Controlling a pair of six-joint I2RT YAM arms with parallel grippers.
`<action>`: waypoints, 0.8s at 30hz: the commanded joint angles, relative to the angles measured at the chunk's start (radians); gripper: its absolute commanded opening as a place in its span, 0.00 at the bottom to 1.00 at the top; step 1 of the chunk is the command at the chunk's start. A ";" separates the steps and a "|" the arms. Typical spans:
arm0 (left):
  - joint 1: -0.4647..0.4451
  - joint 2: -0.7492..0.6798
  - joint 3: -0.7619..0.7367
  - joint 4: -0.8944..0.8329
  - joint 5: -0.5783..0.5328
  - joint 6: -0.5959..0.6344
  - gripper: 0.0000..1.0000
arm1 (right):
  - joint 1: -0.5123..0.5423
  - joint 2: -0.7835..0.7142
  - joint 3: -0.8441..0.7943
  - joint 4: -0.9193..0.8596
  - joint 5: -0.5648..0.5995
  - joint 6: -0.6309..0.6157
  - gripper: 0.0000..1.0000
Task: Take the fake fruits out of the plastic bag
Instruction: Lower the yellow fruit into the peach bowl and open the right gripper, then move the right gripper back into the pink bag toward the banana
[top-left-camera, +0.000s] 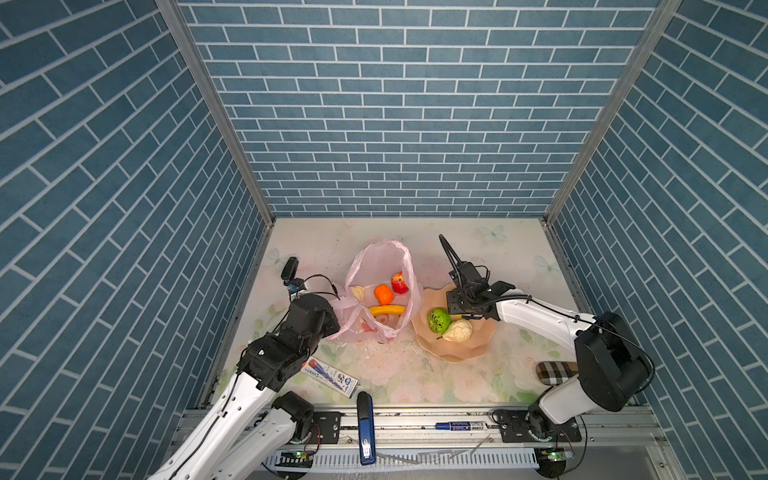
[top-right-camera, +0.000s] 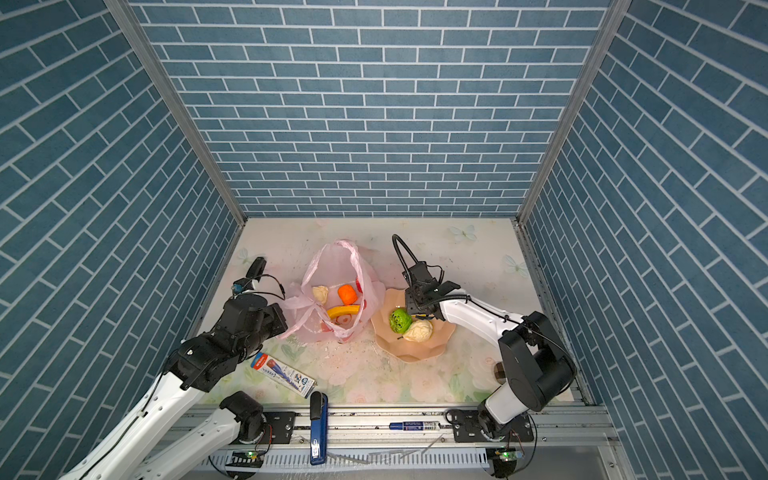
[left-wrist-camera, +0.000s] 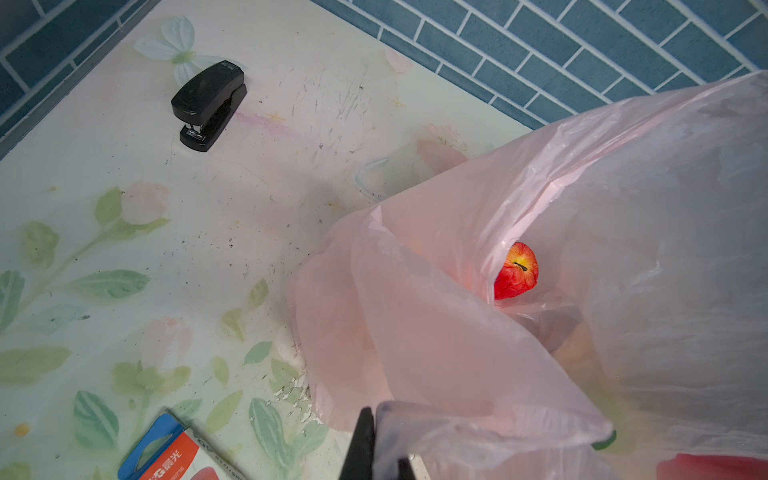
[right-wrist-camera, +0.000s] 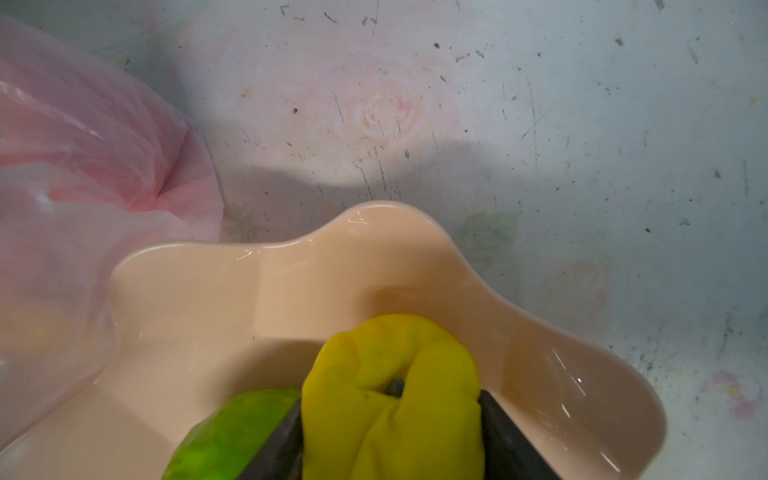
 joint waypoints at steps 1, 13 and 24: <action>0.006 -0.009 0.021 0.008 -0.003 0.017 0.07 | -0.002 0.004 -0.023 0.002 0.010 0.031 0.64; 0.006 0.004 0.120 -0.168 0.121 0.059 0.07 | 0.006 -0.147 0.058 -0.122 0.015 -0.015 0.73; 0.005 0.066 0.239 -0.555 0.285 0.079 0.05 | 0.215 -0.242 0.553 -0.431 0.089 -0.317 0.62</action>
